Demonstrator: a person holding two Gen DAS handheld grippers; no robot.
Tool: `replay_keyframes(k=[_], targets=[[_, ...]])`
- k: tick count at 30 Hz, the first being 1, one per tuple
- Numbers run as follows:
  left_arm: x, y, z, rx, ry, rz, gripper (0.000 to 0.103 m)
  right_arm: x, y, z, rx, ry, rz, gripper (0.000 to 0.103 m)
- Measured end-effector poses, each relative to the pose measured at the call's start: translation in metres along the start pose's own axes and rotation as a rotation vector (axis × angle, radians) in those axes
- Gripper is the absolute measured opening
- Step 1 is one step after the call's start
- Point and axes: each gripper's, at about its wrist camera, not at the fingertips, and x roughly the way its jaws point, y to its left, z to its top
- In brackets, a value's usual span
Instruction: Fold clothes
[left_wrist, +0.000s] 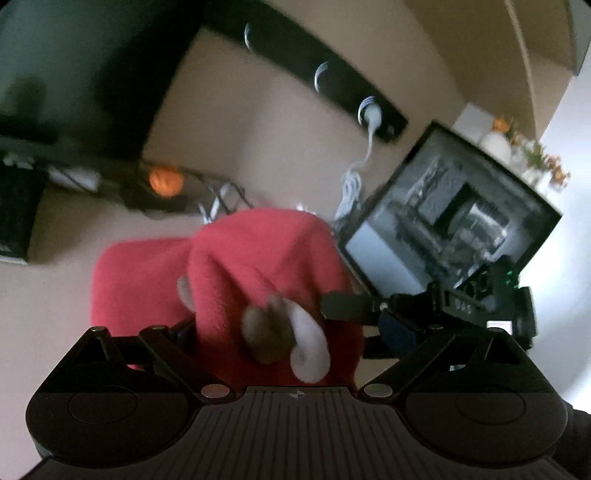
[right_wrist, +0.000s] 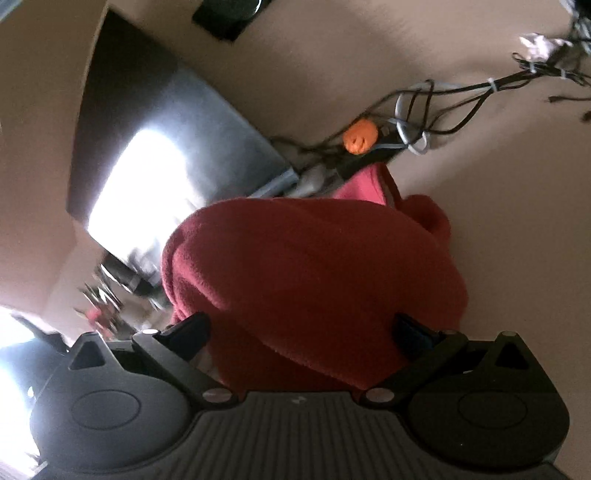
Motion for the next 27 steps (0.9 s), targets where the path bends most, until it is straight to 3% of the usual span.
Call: replay_keyframes(k=[3,5,7,9,11,15,18,22,24,27], targets=[[-0.009,0.018,-0.011,0.041,0.012,0.173,0.098,0.014,0.014,-0.013,-0.104,0.053,-0.047,0.103],[-0.003,0.036,-0.025,0.033,0.070,0.316,0.098,0.013,0.025,-0.016,-0.177,0.067,-0.075,0.103],[0.003,0.052,-0.037,0.004,0.112,0.372,0.099,0.005,0.031,-0.013,-0.212,0.050,-0.082,0.103],[0.005,0.059,-0.044,-0.022,0.118,0.379,0.099,-0.010,0.034,-0.006,-0.231,-0.002,-0.093,0.103],[0.006,0.057,-0.044,-0.016,0.115,0.392,0.100,-0.019,0.038,0.002,-0.278,-0.084,-0.183,0.103],[0.011,0.047,-0.041,0.050,0.118,0.429,0.100,-0.001,0.034,0.014,-0.357,-0.101,-0.387,0.103],[0.011,0.046,-0.039,0.061,0.121,0.435,0.100,0.036,0.023,0.020,-0.383,-0.034,-0.487,0.103],[0.013,0.047,-0.042,0.084,0.142,0.459,0.100,0.073,0.008,0.028,-0.362,0.029,-0.527,0.103],[0.013,0.047,-0.045,0.098,0.151,0.482,0.100,0.073,0.006,0.032,-0.333,0.045,-0.518,0.103],[0.011,0.051,-0.046,0.069,0.152,0.474,0.100,0.060,0.014,0.025,-0.391,0.016,-0.518,0.103]])
